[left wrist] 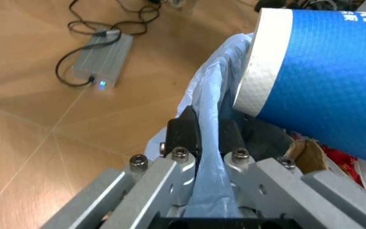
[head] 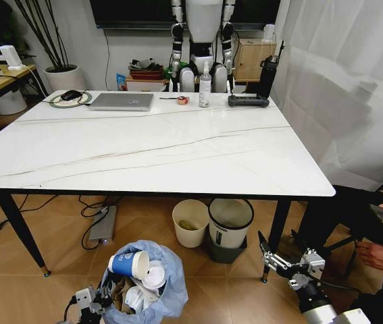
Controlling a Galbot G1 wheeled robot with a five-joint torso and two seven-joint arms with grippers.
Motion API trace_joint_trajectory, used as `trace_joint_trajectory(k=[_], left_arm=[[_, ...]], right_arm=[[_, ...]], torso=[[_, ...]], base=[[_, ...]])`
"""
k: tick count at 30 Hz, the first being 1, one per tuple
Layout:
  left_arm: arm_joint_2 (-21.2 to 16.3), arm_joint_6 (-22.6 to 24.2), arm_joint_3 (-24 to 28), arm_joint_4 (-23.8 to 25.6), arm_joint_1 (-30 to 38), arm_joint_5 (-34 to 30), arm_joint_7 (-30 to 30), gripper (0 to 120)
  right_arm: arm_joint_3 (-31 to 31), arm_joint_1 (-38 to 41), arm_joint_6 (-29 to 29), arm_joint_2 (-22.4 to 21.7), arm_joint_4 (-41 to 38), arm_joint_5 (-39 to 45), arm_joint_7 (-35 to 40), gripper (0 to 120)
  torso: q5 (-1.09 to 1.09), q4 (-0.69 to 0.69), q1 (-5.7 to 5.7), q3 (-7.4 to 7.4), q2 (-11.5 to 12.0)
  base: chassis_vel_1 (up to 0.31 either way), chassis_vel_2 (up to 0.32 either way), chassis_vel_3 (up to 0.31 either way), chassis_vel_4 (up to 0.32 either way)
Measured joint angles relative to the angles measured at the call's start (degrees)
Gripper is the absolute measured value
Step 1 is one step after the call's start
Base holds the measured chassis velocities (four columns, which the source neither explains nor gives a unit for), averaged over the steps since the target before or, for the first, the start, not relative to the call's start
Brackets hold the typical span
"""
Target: Pick up the trash bin and place the trash from the table into it.
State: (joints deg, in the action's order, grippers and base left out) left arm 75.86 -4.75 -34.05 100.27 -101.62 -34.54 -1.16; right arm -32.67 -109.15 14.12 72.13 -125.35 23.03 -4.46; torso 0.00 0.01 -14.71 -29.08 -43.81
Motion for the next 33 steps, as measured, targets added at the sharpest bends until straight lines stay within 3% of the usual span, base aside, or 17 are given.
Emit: trace_joint_trajectory(k=[25, 33], left_arm=[[1.7, -2.4, -1.0, -15.4, 9.1, 0.2, 2.8, 0], [2.1, -2.8, -1.3, -17.6, 10.3, 0.1, 3.0, 0]], right_arm=[[0.0, 0.0, 0.0, 0.0, 0.0, 0.0, 0.0, 100], [0.0, 0.0, 0.0, 0.0, 0.0, 0.0, 0.0, 100]], torso=[[0.00, 0.00, 2.62, 3.74, 6.4], [0.00, 0.00, 3.32, 4.77, 8.1]], base=[[0.000, 0.000, 0.000, 0.000], [0.000, 0.000, 0.000, 0.000]])
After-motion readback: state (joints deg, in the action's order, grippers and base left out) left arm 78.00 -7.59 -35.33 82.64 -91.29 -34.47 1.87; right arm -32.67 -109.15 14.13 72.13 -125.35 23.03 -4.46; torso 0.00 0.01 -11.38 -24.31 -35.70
